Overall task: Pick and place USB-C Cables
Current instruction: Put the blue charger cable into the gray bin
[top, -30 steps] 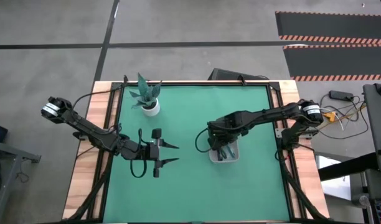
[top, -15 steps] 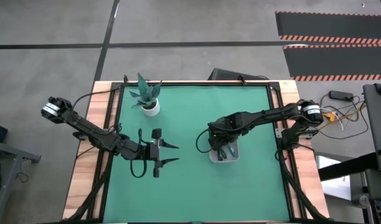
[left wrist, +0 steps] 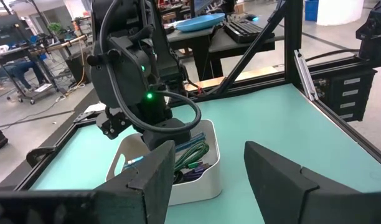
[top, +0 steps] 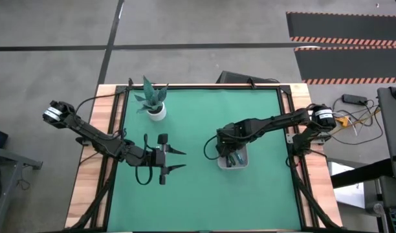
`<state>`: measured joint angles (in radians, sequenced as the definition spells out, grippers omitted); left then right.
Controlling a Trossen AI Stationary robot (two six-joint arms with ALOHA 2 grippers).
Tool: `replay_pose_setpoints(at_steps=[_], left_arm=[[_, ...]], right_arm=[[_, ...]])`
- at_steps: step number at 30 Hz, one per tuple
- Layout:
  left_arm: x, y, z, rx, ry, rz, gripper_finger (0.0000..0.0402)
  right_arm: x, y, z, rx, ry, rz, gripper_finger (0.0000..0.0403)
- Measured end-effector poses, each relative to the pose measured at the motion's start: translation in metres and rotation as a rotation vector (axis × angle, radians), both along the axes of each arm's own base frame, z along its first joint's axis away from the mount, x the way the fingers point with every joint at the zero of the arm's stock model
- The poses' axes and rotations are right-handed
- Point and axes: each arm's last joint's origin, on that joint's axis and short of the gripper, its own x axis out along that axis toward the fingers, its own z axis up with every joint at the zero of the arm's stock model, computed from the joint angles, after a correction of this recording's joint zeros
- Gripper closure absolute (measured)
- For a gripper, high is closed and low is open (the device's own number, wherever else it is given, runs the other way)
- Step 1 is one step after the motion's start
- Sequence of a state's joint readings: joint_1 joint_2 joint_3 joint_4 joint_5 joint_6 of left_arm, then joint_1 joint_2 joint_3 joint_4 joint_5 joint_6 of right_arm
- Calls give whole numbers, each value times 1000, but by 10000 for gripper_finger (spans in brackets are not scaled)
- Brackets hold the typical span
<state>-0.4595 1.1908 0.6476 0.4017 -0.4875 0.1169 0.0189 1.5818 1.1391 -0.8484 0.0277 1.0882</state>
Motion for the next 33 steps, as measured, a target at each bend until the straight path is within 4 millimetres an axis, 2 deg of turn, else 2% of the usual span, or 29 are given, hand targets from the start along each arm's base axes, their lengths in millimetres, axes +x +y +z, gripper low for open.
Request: replay_pose_setpoints(at_steps=[15,33], left_arm=[[1,1,3,20,-20,12,223],[0,1,3,9,-28,18,223]], right_arm=[[-8,0,-14,-6,31,32,344],[-5,-1,-13,-40,8,28,344]])
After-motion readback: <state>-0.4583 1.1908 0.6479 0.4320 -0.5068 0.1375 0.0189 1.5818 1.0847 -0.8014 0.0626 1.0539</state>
